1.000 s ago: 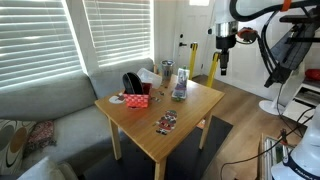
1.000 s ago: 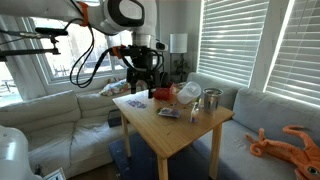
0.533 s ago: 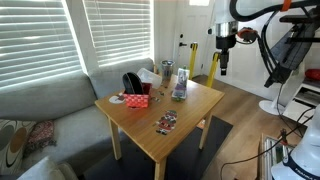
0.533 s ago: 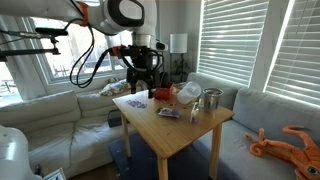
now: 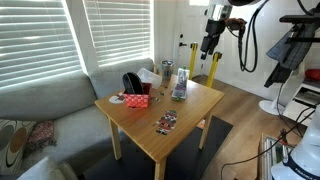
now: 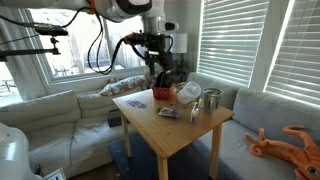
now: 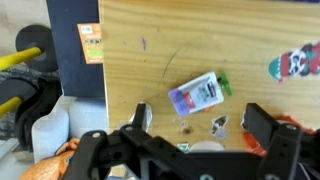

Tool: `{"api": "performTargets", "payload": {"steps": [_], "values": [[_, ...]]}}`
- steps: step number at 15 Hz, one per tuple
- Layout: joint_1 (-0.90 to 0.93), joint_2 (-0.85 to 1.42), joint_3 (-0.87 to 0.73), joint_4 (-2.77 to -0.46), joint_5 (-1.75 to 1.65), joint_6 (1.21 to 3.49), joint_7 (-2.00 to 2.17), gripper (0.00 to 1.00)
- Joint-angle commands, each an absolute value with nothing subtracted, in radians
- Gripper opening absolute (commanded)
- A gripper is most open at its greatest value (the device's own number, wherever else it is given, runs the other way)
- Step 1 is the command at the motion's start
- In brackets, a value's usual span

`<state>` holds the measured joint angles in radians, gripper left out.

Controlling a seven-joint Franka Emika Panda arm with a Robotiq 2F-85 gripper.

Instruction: Position the jar upright

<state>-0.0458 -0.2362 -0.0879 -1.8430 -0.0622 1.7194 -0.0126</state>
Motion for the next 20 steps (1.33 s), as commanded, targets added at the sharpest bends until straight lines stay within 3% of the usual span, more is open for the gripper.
{"api": "performTargets", "payload": {"steps": [1, 3, 4, 17, 20], "values": [[-0.083, -0.084, -0.11, -1.627, -0.028, 1.796, 0.072, 1.0], [-0.099, -0.021, -0.116, -1.552, -0.044, 1.881, 0.132, 1.0], [-0.092, -0.108, -0.108, -1.658, -0.056, 1.847, 0.076, 1.0], [-0.102, -0.018, -0.113, -1.566, -0.085, 1.865, 0.142, 1.0], [-0.112, 0.152, -0.123, -1.354, -0.011, 1.856, 0.234, 1.0]]}}
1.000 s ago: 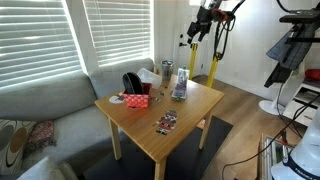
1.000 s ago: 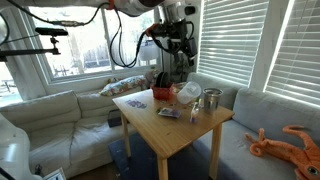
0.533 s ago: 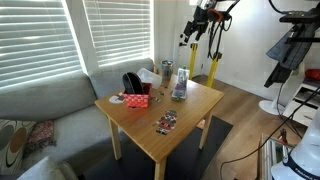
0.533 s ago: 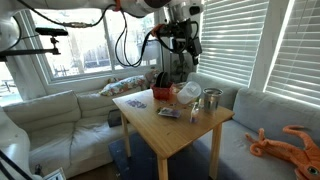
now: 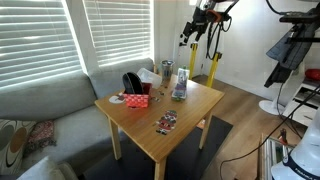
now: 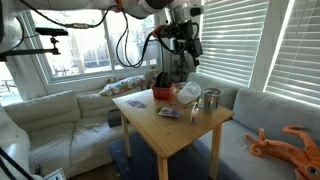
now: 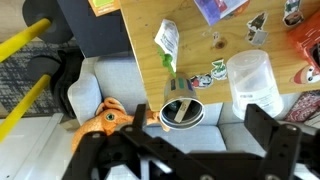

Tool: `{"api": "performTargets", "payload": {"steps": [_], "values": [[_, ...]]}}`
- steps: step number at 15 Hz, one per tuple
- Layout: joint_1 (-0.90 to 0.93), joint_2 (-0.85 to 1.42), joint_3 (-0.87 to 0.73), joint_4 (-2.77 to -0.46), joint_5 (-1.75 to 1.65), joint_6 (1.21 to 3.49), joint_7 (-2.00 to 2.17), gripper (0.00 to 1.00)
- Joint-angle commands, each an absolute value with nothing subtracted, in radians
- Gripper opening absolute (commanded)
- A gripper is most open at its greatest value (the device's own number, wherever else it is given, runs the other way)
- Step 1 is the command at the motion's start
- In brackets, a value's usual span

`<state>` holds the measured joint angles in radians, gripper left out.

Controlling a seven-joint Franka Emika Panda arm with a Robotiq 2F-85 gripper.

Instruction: Position the jar upright

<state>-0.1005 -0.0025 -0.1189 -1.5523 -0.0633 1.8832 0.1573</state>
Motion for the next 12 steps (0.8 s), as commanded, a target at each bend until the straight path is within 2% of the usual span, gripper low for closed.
{"api": "performTargets", "payload": {"steps": [1, 4, 12], "values": [[-0.113, 0.183, -0.123, -1.32, 0.007, 1.851, 0.258, 1.0], [-0.116, 0.293, -0.115, -1.172, 0.043, 1.832, 0.245, 1.0], [-0.09, 0.583, -0.098, -0.811, 0.021, 1.589, 0.239, 1.0]]}}
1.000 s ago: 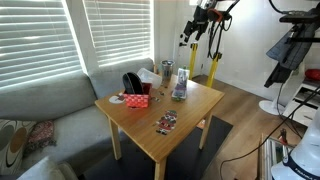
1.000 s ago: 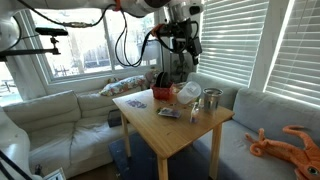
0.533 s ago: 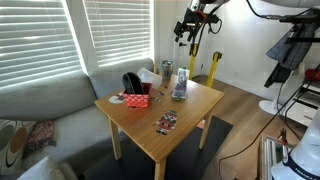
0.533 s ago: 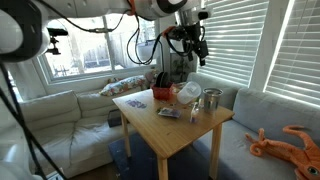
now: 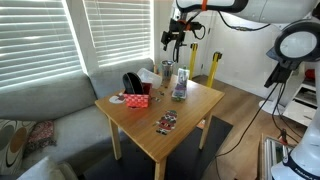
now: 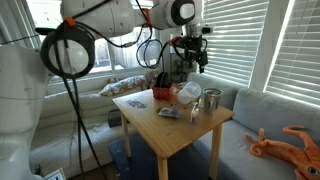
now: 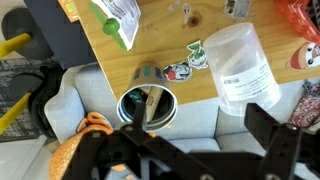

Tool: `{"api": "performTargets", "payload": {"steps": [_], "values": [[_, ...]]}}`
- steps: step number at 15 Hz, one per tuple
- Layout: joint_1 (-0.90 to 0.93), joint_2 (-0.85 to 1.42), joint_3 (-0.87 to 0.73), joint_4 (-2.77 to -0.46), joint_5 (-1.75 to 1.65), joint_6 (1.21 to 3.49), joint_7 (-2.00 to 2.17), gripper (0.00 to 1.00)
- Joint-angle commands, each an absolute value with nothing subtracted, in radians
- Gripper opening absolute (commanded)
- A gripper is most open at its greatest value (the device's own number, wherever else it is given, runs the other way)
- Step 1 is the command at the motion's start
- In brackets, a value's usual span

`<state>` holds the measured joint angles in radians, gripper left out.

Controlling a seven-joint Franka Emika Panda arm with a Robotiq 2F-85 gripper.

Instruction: Position the jar upright

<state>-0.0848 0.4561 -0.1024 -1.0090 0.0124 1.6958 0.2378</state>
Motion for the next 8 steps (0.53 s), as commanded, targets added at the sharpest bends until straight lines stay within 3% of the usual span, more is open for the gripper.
{"api": "performTargets", "payload": {"steps": [1, 8], "values": [[-0.084, 0.49, -0.102, -0.966, 0.012, 1.669, 0.238, 1.0], [-0.094, 0.658, -0.088, -0.757, 0.076, 1.608, 0.342, 1.0]]}}
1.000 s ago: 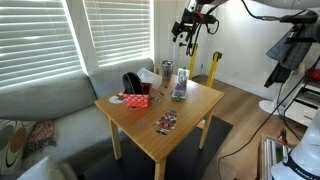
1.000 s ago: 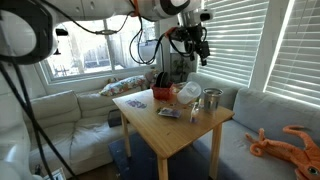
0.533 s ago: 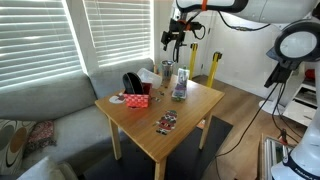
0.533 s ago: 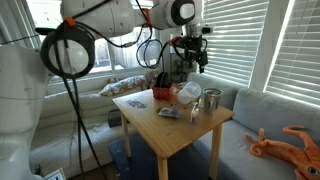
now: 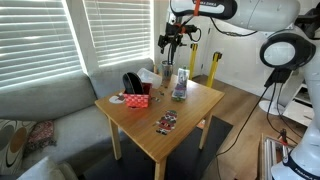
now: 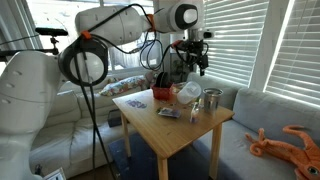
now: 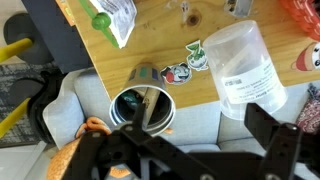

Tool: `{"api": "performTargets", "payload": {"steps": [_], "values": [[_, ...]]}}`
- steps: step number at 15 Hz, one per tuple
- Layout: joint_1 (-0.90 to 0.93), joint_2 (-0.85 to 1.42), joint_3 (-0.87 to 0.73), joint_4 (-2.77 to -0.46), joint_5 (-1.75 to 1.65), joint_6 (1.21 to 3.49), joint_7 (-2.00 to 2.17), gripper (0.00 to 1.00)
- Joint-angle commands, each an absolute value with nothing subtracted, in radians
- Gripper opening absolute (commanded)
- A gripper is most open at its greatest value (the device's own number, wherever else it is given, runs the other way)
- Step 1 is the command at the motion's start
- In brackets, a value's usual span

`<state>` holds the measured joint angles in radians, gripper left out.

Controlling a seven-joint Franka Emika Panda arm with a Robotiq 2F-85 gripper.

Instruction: Position the jar upright

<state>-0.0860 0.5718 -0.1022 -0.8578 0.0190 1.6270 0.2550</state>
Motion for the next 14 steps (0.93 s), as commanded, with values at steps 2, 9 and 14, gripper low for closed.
{"api": "performTargets", "payload": {"steps": [2, 9, 14], "values": [[-0.097, 0.729, -0.071, -0.668, 0.129, 1.636, 0.436, 1.0], [-0.078, 0.902, -0.078, -0.478, 0.104, 1.699, 0.658, 1.0], [-0.072, 0.944, -0.077, -0.481, 0.101, 1.71, 0.631, 1.0]]}}
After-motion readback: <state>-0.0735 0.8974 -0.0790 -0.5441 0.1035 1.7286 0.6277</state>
